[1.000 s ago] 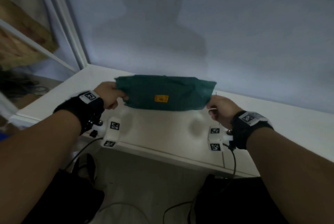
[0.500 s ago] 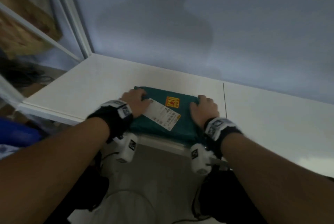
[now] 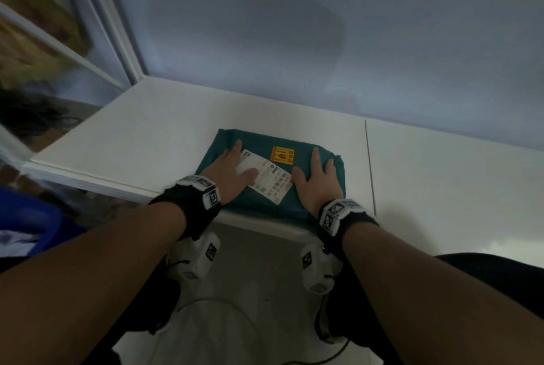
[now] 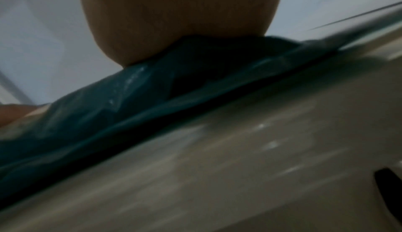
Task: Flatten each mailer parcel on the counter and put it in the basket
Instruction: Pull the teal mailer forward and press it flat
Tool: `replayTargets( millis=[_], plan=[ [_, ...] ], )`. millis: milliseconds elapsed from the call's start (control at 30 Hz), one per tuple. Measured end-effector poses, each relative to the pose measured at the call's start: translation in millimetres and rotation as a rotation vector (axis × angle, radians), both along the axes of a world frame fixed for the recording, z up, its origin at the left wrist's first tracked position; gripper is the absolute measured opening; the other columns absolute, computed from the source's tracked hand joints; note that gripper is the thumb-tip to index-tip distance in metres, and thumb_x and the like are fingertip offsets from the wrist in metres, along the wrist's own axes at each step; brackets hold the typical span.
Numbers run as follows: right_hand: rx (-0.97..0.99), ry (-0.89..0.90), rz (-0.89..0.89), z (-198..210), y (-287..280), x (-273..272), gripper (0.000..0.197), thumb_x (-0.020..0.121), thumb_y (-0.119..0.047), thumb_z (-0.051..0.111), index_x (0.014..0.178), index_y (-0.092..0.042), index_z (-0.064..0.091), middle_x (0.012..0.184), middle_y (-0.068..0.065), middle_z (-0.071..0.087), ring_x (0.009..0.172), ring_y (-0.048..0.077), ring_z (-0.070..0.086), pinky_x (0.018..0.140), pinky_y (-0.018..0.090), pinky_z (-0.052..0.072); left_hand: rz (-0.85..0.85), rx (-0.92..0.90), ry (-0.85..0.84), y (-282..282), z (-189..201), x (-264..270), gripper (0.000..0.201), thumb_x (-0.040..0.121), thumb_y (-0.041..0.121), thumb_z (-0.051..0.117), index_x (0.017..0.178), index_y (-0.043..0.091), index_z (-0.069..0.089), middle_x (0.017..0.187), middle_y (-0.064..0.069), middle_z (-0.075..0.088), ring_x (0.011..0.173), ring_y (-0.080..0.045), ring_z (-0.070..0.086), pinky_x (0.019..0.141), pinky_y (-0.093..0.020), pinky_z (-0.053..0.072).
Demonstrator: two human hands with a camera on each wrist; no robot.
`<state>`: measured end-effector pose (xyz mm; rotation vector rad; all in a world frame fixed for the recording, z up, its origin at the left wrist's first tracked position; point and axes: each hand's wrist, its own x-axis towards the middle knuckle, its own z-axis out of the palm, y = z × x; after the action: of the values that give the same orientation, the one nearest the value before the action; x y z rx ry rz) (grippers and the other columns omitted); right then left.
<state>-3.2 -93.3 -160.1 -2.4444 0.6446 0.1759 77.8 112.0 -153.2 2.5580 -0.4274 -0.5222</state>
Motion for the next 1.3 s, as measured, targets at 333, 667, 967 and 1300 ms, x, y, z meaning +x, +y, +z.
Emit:
replayTargets(
  millis=[333,667,967,1300],
  plan=[
    [-0.025,-0.04,0.013,-1.1,-23.5,24.5,0.077,0.096,-0.059,0.034,0.157,-0.024,0.003,0.16,0.014,0.02,0.147,0.031,0.019,0.12,0.046,0.02,-0.033,0.165,-0.038,7.4,6.3,40.6,0.118,0.057,0.089,0.032,0.153,0.03,-0.004,0.161,-0.006,0.011,0.146,-0.031,0.017,0.116,-0.047,0.022],
    [-0.15,-0.049,0.031,-7.1,-17.3,21.1,0.074,0.098,-0.058,0.024,0.158,-0.02,0.001,0.161,0.009,0.021,0.149,0.027,0.014,0.122,0.044,0.012,0.072,0.117,-0.024,3.9,-17.8,34.2,0.107,0.07,0.086,0.017,0.153,0.025,-0.011,0.162,0.0,0.005,0.148,-0.013,0.006,0.121,-0.039,0.0],
    [-0.147,0.006,0.015,-3.6,-14.8,18.1,0.079,0.099,-0.058,0.025,0.157,-0.009,0.002,0.162,0.012,0.016,0.15,0.029,0.009,0.122,0.042,0.01,0.071,0.165,0.03,3.2,-3.6,24.7,0.104,0.071,0.084,0.002,0.154,0.024,-0.006,0.162,0.001,0.002,0.149,-0.014,0.004,0.12,-0.038,-0.001],
    [0.036,0.172,-0.231,40.7,-70.6,8.5,0.067,0.087,-0.041,0.056,0.141,-0.006,0.04,0.141,0.02,0.048,0.126,0.038,0.05,0.107,0.043,0.042,0.286,0.143,0.117,49.5,61.0,23.1,0.045,0.098,0.039,0.047,0.122,0.002,0.059,0.125,-0.019,0.06,0.111,-0.035,0.059,0.09,-0.033,0.047]
  ],
)
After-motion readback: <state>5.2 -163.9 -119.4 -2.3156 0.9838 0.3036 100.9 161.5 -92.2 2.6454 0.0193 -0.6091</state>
